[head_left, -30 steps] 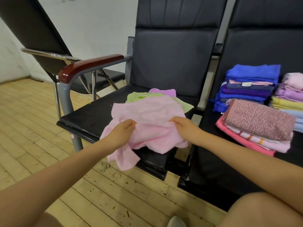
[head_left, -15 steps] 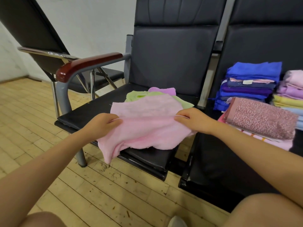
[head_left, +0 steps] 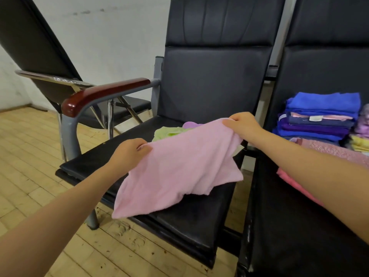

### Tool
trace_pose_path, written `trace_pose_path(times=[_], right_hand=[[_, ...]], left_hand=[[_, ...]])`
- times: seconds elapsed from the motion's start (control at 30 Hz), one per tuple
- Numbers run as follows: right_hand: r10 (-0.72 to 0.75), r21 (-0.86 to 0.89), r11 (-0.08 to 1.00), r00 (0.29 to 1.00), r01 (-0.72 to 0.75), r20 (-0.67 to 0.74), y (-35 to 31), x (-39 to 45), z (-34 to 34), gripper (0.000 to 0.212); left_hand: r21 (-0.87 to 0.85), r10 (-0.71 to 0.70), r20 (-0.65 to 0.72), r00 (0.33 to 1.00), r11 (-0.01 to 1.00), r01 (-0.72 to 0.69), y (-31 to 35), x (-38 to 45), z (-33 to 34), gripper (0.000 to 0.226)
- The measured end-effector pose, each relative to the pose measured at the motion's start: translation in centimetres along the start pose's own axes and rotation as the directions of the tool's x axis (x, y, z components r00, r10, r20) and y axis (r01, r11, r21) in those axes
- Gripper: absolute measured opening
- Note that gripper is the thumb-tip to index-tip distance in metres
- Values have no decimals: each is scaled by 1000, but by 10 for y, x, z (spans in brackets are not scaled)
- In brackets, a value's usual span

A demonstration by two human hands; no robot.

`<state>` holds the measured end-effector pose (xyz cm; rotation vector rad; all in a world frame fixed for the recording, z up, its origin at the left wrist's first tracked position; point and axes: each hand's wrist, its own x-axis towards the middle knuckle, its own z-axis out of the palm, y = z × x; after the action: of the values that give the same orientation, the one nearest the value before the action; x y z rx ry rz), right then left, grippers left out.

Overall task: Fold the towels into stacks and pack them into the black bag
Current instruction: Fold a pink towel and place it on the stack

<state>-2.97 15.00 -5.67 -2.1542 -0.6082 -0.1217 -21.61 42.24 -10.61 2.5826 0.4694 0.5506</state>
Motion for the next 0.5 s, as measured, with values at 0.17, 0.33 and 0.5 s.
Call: trace_pose_path(times=[0.17,0.33,0.5], right_hand=[[1,-145,989,1000,-3,-14,10,45,12,31],[61,-84,995,998,-62,-10,36,68,48,38],[102,131,983,978,-127,184,51,73,72,23]], left_hand=[[-99,-5,39,999,995,9,-8,32,20,17],[-276,-157,-8,987,949,149,-32,54,44,9],[-258,-211,-67,975,948,188,-52,75,59,22]])
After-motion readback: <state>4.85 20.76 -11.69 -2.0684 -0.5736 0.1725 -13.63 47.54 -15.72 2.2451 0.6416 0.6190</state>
